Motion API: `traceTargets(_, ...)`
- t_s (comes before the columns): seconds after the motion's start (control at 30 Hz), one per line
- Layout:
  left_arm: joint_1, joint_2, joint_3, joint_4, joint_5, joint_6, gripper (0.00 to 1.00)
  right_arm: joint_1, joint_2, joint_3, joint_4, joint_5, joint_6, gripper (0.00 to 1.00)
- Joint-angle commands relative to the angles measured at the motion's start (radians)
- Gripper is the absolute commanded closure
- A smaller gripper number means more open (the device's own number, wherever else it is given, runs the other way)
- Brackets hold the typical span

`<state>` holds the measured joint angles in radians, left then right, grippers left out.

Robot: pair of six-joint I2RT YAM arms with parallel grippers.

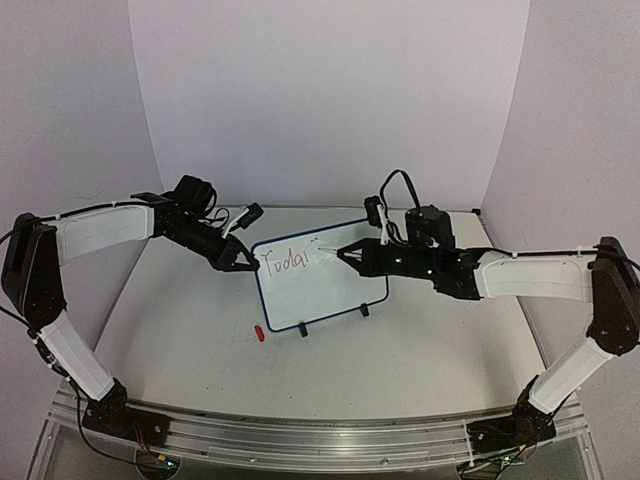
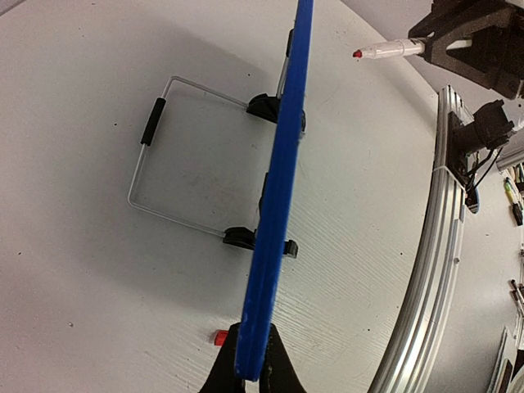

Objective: Write a sentence on the whiteboard

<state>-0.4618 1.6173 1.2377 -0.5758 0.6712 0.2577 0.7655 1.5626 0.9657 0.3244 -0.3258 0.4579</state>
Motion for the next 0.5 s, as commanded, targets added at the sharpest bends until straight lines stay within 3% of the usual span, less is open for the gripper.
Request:
traceTargets(0.0,0.003,0.018,0.027,-0.018,-0.085,0.026,1.0,-0.011,0.028,0.021,0.066,-0.058,0.013,1.0)
traceTargets(0.47,0.003,0.026,0.028,-0.019,-0.087,0.028,1.0,-0.023,0.095,0.066,0.097,-0.023,0.034,1.0)
